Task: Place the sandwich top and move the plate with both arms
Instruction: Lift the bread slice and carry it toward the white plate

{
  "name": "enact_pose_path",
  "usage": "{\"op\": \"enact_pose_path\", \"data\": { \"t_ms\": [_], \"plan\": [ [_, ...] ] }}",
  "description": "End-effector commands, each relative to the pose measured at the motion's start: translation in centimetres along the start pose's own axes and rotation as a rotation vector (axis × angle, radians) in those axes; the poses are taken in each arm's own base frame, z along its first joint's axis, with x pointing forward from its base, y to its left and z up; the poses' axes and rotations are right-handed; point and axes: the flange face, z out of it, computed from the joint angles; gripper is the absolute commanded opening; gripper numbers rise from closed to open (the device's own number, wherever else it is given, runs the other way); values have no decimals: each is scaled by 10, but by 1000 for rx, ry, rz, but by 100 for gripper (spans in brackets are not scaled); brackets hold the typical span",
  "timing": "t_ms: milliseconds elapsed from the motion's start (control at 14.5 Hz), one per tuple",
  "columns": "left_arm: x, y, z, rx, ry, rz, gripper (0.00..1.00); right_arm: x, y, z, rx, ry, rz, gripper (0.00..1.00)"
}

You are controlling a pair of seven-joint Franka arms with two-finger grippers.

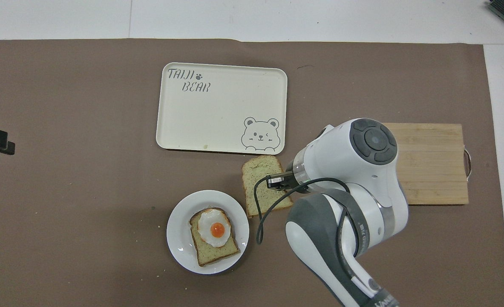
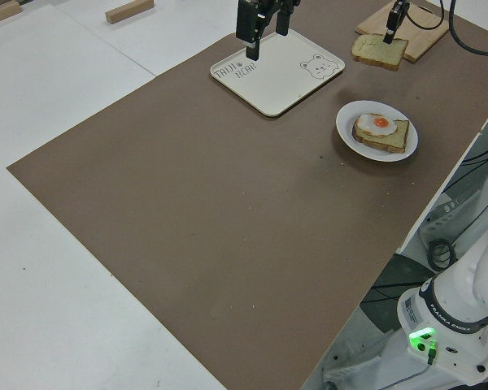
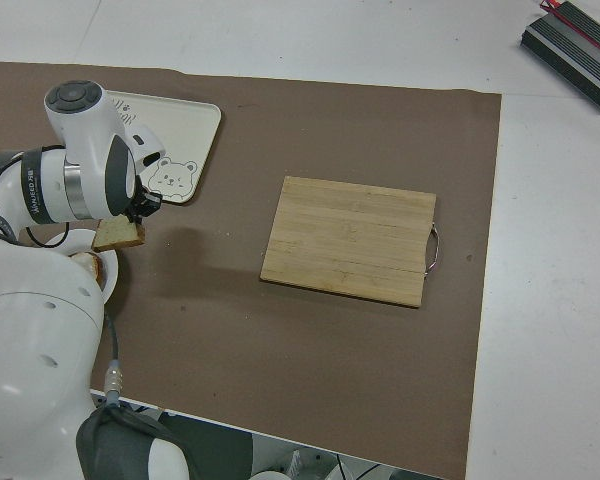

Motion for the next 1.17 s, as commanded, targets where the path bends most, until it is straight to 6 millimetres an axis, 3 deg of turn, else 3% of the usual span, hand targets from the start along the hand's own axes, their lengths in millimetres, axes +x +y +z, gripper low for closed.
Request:
{"op": "enact_pose_path", "data": {
  "t_ms": [0, 413, 620, 1102],
  "plan": [
    [-5, 0, -4, 6, -6, -7, 100, -11, -20, 6, 49, -17, 7, 0],
    [-5, 0, -4, 6, -6, -7, 100, -39, -87, 66, 38, -14, 13, 0],
    [-5, -1, -4, 5, -6, -9, 100, -50, -110, 101, 28, -17, 52, 0],
    [-5, -1, -4, 5, -6, -9, 100, -64, -116, 130, 8, -34, 123, 0]
  ]
}}
